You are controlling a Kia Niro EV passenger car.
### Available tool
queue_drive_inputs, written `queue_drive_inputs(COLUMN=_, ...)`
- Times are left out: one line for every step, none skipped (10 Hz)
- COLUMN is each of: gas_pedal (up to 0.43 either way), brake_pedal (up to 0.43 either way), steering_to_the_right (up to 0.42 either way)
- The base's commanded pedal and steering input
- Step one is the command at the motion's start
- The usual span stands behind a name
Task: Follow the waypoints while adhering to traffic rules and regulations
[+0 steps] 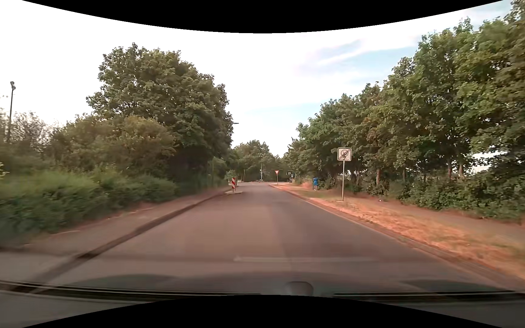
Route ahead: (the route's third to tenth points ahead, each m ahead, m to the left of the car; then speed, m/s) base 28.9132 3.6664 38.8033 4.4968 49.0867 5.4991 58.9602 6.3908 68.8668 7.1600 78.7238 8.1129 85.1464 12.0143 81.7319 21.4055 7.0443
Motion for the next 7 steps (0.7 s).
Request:
queue_drive_inputs(gas_pedal=0.15, brake_pedal=0.0, steering_to_the_right=-0.01)
queue_drive_inputs(gas_pedal=0.15, brake_pedal=0.0, steering_to_the_right=-0.01)
queue_drive_inputs(gas_pedal=0.15, brake_pedal=0.0, steering_to_the_right=-0.01)
queue_drive_inputs(gas_pedal=0.15, brake_pedal=0.0, steering_to_the_right=-0.008)
queue_drive_inputs(gas_pedal=0.15, brake_pedal=0.0, steering_to_the_right=-0.009)
queue_drive_inputs(gas_pedal=0.15, brake_pedal=0.0, steering_to_the_right=-0.009)
queue_drive_inputs(gas_pedal=0.15, brake_pedal=0.0, steering_to_the_right=-0.011)
